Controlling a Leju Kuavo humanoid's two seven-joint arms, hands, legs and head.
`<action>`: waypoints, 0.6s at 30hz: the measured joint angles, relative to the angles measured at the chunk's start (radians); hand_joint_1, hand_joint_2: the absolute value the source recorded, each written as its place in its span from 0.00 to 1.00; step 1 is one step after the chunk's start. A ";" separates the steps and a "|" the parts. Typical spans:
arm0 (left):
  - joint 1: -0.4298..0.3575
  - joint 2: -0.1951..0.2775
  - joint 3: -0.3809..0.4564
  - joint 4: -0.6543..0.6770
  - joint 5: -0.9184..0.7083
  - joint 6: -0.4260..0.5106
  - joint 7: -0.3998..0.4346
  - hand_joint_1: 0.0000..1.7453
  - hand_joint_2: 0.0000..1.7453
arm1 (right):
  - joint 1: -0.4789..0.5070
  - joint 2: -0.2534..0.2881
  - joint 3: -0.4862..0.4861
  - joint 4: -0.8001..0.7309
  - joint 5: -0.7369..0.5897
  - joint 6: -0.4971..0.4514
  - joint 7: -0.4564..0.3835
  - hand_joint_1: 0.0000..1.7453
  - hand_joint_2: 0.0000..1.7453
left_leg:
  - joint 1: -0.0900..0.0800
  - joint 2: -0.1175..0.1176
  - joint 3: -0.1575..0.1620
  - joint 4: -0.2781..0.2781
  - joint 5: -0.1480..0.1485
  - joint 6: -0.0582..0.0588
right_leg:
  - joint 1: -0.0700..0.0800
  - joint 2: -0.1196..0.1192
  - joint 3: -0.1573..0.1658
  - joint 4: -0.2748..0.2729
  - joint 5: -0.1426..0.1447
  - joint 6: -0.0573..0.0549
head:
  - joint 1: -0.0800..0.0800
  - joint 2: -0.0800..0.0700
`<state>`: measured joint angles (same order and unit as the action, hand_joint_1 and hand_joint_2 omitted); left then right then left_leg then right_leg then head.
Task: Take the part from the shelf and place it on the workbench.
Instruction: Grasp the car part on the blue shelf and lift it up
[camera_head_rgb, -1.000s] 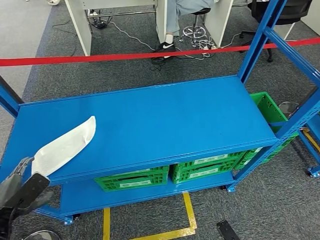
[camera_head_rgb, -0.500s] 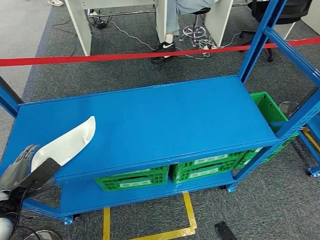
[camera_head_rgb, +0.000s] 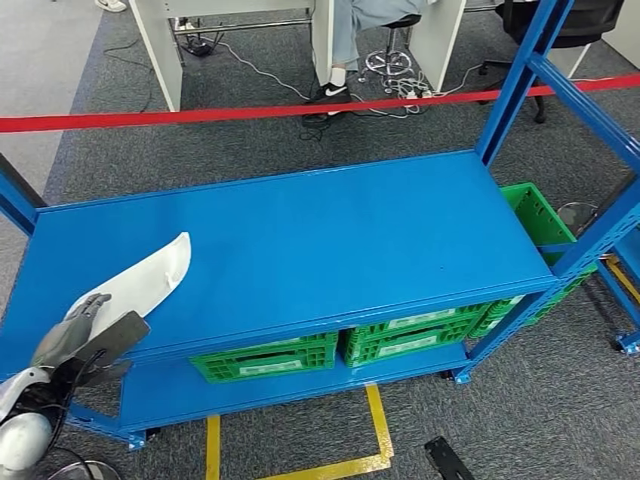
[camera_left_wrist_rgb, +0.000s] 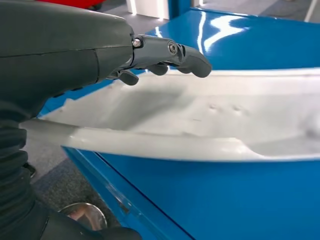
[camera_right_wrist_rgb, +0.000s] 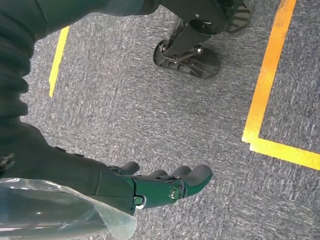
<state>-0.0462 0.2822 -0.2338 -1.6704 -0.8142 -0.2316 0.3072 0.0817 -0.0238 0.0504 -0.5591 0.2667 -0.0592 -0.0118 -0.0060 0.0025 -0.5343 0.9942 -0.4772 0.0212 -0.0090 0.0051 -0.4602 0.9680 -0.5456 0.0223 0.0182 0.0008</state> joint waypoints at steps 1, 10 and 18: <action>-0.007 -0.002 -0.007 0.005 -0.001 -0.001 0.003 0.00 1.00 | -0.003 0.000 0.003 0.000 0.000 0.002 0.005 0.00 1.00 | 0.000 0.000 0.000 0.000 0.000 0.000 | 0.000 0.000 0.000 0.000 0.000 0.000 | 0.000 0.000; -0.031 -0.006 -0.032 0.055 -0.035 0.029 0.021 1.00 1.00 | -0.007 0.001 0.026 0.000 -0.008 0.009 0.021 0.00 1.00 | 0.000 0.000 0.000 0.000 0.000 0.000 | 0.000 0.000 0.001 0.000 0.000 0.000 | 0.000 0.000; -0.031 -0.007 -0.030 0.062 -0.047 0.039 0.027 1.00 1.00 | -0.007 0.001 0.041 -0.004 -0.022 0.009 0.035 0.00 1.00 | 0.000 0.000 0.000 0.000 0.000 0.000 | 0.000 0.000 0.001 0.000 0.000 0.000 | 0.000 0.000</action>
<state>-0.0769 0.2751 -0.2640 -1.6087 -0.8616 -0.1926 0.3341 0.0748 -0.0233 0.0914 -0.5633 0.2449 -0.0498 0.0235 -0.0060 0.0025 -0.5343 0.9942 -0.4771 0.0212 -0.0089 0.0052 -0.4593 0.9684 -0.5456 0.0223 0.0183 0.0008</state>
